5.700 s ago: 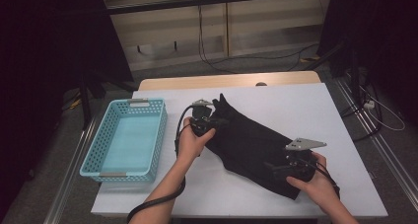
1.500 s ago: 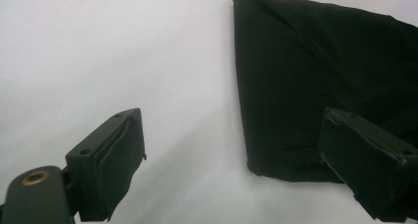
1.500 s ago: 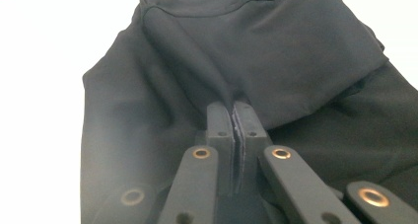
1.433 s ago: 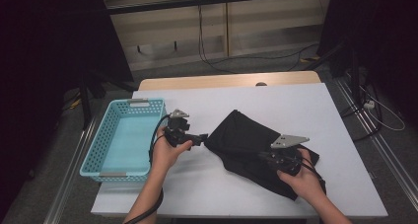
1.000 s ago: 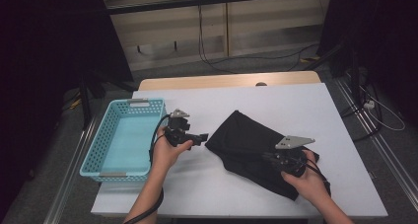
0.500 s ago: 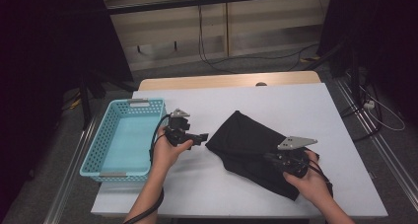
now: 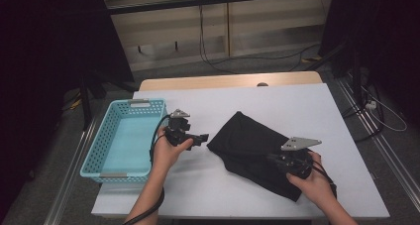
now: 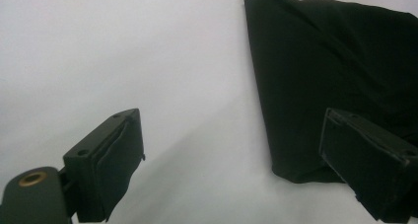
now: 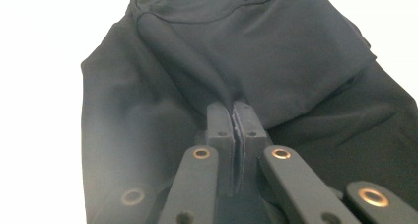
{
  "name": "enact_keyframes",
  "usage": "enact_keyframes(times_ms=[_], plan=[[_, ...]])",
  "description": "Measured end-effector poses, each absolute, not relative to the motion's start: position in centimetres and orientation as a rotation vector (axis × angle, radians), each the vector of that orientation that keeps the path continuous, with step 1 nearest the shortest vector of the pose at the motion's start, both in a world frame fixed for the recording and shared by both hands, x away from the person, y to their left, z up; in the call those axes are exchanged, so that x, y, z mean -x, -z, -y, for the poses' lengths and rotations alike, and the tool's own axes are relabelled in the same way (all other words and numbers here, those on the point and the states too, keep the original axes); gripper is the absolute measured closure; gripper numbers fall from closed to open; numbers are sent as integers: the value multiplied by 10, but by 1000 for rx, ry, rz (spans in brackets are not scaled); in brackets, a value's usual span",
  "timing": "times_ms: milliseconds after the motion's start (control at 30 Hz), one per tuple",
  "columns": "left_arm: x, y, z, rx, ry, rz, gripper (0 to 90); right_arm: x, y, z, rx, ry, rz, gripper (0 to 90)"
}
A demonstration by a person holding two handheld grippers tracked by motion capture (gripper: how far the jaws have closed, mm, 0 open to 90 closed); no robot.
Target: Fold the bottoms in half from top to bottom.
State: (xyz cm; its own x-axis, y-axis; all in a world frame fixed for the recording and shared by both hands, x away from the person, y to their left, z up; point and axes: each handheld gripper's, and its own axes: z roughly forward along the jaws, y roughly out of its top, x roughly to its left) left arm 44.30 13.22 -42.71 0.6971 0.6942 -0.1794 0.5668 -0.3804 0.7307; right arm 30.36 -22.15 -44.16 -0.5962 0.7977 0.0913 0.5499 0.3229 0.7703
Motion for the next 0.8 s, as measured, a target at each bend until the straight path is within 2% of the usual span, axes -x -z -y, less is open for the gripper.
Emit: enact_keyframes(times_ms=[800], plan=[[-441,427,-138,-2076,-188,-960,93,-297,439,227,-1212,-1092,-2304,880]])
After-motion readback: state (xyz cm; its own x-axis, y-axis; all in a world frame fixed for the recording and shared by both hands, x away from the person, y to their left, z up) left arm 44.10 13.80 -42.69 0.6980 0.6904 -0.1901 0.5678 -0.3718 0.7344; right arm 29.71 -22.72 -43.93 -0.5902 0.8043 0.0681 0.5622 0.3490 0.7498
